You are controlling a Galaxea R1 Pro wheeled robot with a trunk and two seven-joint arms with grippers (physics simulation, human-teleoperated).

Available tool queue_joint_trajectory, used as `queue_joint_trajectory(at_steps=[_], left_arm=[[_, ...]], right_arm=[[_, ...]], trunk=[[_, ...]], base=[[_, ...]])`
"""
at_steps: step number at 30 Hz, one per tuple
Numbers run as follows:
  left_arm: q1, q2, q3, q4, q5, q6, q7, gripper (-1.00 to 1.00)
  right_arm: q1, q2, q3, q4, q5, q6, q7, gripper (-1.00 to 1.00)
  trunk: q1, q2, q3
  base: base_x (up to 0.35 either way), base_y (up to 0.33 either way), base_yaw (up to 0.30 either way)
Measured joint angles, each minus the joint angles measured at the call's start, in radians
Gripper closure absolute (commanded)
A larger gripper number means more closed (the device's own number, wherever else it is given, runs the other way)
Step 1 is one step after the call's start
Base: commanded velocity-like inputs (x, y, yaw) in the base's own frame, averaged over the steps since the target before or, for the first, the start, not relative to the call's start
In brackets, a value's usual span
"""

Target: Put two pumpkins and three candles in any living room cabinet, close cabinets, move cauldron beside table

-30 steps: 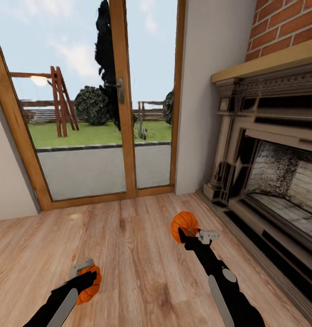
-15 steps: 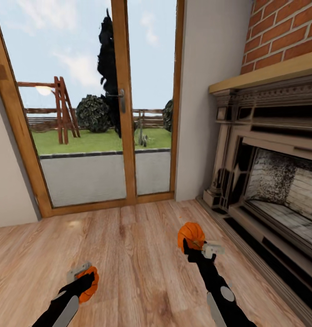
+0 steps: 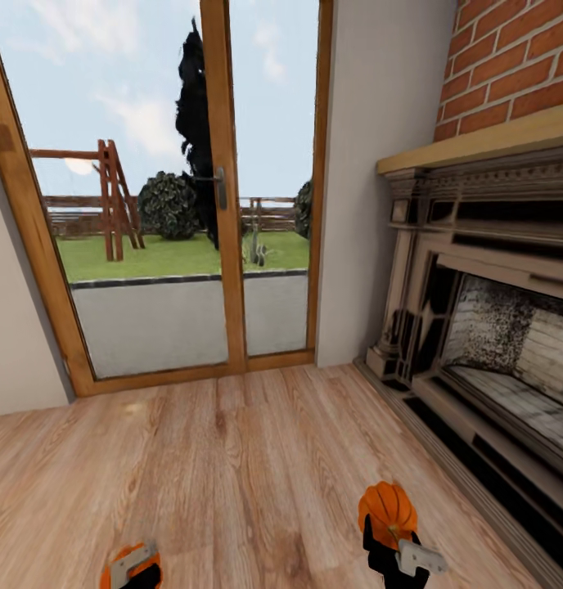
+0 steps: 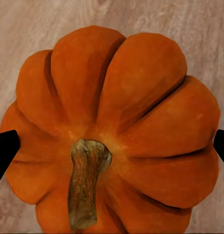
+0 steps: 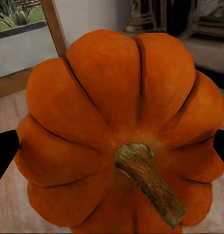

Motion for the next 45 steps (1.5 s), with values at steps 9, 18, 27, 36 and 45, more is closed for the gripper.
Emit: queue_joint_trajectory(at_steps=[9,18,27,36,45], left_arm=[[-0.001,-0.017,-0.031,0.037,-0.003,-0.017,0.001,1.00],[-0.001,-0.021,-0.036,0.098,-0.003,-0.015,0.000,1.00],[-0.001,-0.022,-0.043,0.117,-0.008,-0.015,0.000,1.00],[-0.001,-0.035,-0.045,0.247,0.001,-0.027,-0.112,1.00],[-0.001,-0.061,-0.052,0.313,-0.001,-0.180,-0.139,1.00]], right_arm=[[-0.005,-0.006,-0.005,0.054,0.003,-0.008,-0.002,1.00],[-0.006,-0.024,-0.004,0.091,0.000,-0.007,0.000,1.00],[-0.008,-0.058,0.000,0.223,0.008,-0.007,0.008,1.00],[-0.009,-0.054,0.006,0.250,0.013,-0.008,0.011,1.00],[-0.009,-0.042,0.008,0.251,0.012,-0.004,0.046,1.00]], trunk=[[-0.035,0.063,0.029],[-0.069,0.126,0.057],[-0.104,0.189,0.085],[-0.138,0.252,0.113],[-0.173,0.315,0.141]], base=[[0.000,0.000,0.000],[0.000,0.000,-0.122],[0.000,0.000,-0.260],[0.000,0.000,-0.265],[0.000,0.000,-0.265]])
